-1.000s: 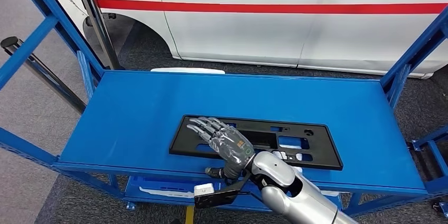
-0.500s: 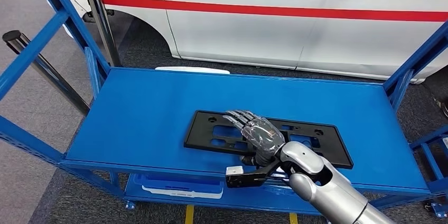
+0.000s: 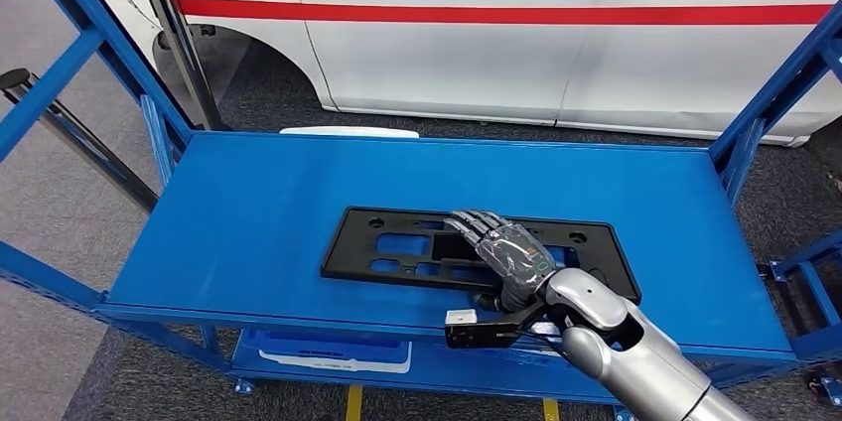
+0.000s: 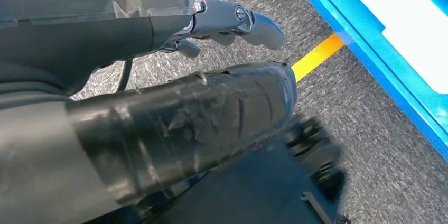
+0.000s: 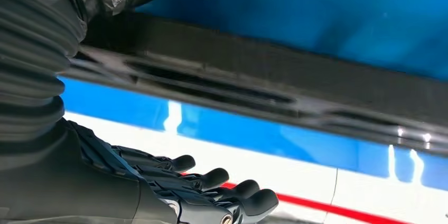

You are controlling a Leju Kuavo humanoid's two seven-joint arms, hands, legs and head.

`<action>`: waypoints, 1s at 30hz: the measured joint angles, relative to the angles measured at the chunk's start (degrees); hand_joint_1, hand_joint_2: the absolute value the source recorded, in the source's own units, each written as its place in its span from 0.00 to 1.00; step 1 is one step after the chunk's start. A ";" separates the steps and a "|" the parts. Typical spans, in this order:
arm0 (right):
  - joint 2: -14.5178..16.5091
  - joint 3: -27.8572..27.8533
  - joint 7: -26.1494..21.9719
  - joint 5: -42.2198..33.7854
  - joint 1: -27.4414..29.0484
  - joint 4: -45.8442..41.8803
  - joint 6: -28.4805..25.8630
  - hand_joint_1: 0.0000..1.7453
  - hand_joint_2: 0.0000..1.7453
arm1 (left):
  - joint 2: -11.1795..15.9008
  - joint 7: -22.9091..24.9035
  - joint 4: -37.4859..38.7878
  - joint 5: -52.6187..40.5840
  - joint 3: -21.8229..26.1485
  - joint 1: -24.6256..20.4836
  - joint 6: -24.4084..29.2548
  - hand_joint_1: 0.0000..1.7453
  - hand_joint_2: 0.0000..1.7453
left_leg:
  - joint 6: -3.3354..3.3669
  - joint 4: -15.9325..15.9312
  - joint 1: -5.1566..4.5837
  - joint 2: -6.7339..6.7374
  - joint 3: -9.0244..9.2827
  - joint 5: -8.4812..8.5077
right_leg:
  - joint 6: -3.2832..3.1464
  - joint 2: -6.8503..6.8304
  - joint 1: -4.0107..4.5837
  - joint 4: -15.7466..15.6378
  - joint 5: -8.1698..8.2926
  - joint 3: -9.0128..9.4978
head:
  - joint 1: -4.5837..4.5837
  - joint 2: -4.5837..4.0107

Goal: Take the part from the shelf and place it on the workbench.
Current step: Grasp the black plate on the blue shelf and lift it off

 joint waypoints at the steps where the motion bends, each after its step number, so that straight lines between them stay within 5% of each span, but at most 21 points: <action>1: 0.00 0.00 -0.02 -0.07 0.08 0.17 0.26 0.00 1.00 | 0.00 0.00 0.00 0.00 0.01 0.02 0.01 0.00 0.00 | 0.17 0.27 -0.03 0.00 -0.23 0.65 | -0.03 0.02 0.13 0.02 -0.02 0.02 | 0.00 0.00; 4: 0.00 -0.07 -0.10 -0.28 0.08 0.49 0.62 0.00 1.00 | 0.01 0.00 0.00 0.00 0.02 -0.05 0.04 0.00 0.00 | 1.33 -9.85 -0.38 -0.01 4.52 6.23 | -0.05 0.09 0.48 0.07 -0.11 0.29 | 0.02 0.00; 6: 0.00 -0.10 -0.14 -0.41 0.05 0.62 0.62 0.00 1.00 | 0.03 0.00 0.00 0.00 0.02 -0.19 0.08 0.00 0.00 | 1.93 -14.98 -0.72 -0.02 6.93 7.73 | 0.19 0.08 0.57 0.08 -0.12 0.26 | 0.04 0.00; 10: -0.03 -0.15 -0.16 -0.51 0.06 0.85 0.63 0.00 1.00 | 0.06 0.00 0.00 0.00 0.04 -0.17 0.12 0.00 0.00 | 2.52 -16.83 -0.57 0.05 7.64 8.34 | 1.30 0.00 0.36 0.34 -0.38 0.00 | 0.03 0.00; 13: -0.09 -0.21 -0.06 -0.30 -0.05 1.04 0.61 0.00 1.00 | 0.04 -0.05 0.00 0.01 0.04 -0.32 0.13 0.00 0.00 | 2.99 -17.80 -0.32 0.19 8.08 8.92 | 2.08 0.02 0.12 7.65 -4.60 -3.36 | 0.11 0.00; 15: -0.11 -0.20 0.45 0.69 0.18 1.38 0.36 0.00 1.00 | 0.03 -0.09 0.00 0.03 0.05 -0.27 0.13 0.00 0.00 | 3.05 -17.72 -0.30 0.20 8.02 8.89 | 2.50 0.00 -0.22 14.11 -6.99 -6.53 | 0.13 0.00; 16: -0.13 -0.20 0.92 1.55 0.31 1.60 0.03 0.00 1.00 | 0.04 -0.12 0.00 0.05 0.05 -0.23 0.13 0.00 0.00 | 3.02 -17.63 -0.28 0.19 8.01 8.82 | 2.71 -0.01 -0.42 14.99 -6.71 -7.03 | 0.11 0.00; 17: -0.13 -0.20 1.44 2.56 0.40 1.81 -0.45 0.01 1.00 | 0.03 -0.16 0.00 0.08 0.06 -0.20 0.13 0.00 0.00 | 2.92 -17.47 -0.22 0.17 8.01 8.72 | 2.90 -0.03 -0.64 13.61 -5.35 -6.39 | 0.11 0.00; 20: -0.09 -0.26 3.43 6.25 0.48 2.39 -2.57 0.12 1.00 | -0.01 -0.34 0.00 0.25 0.06 -0.22 0.13 0.00 0.00 | 2.11 -16.38 -0.16 0.04 7.80 7.95 | 3.05 -0.02 -0.93 3.01 -0.63 -1.08 | 0.11 0.00; 25: 0.07 -1.03 6.80 12.75 1.35 3.36 -5.45 0.30 1.00 | 0.00 -0.45 0.00 0.50 0.09 -0.17 0.15 0.00 0.00 | 0.78 -15.51 -0.12 -0.04 7.21 7.21 | 1.41 0.15 -0.64 0.20 -0.18 0.07 | 0.07 0.00; 27: 0.25 -1.49 7.73 14.96 1.70 3.85 -6.31 0.32 1.00 | 0.00 -0.46 0.00 0.51 0.10 -0.20 0.15 0.00 0.00 | 0.27 -11.99 0.02 -0.01 5.65 4.84 | 0.81 0.01 -0.80 -0.03 -0.04 0.16 | 0.05 0.00; 30: 0.45 -2.21 8.68 17.48 2.52 4.70 -7.19 0.33 1.00 | 0.00 -0.46 0.00 0.55 0.12 -0.04 0.15 0.00 0.00 | -0.12 -1.02 0.14 0.02 0.58 0.14 | 0.45 -0.19 -0.62 -0.03 -0.11 0.15 | 0.04 0.00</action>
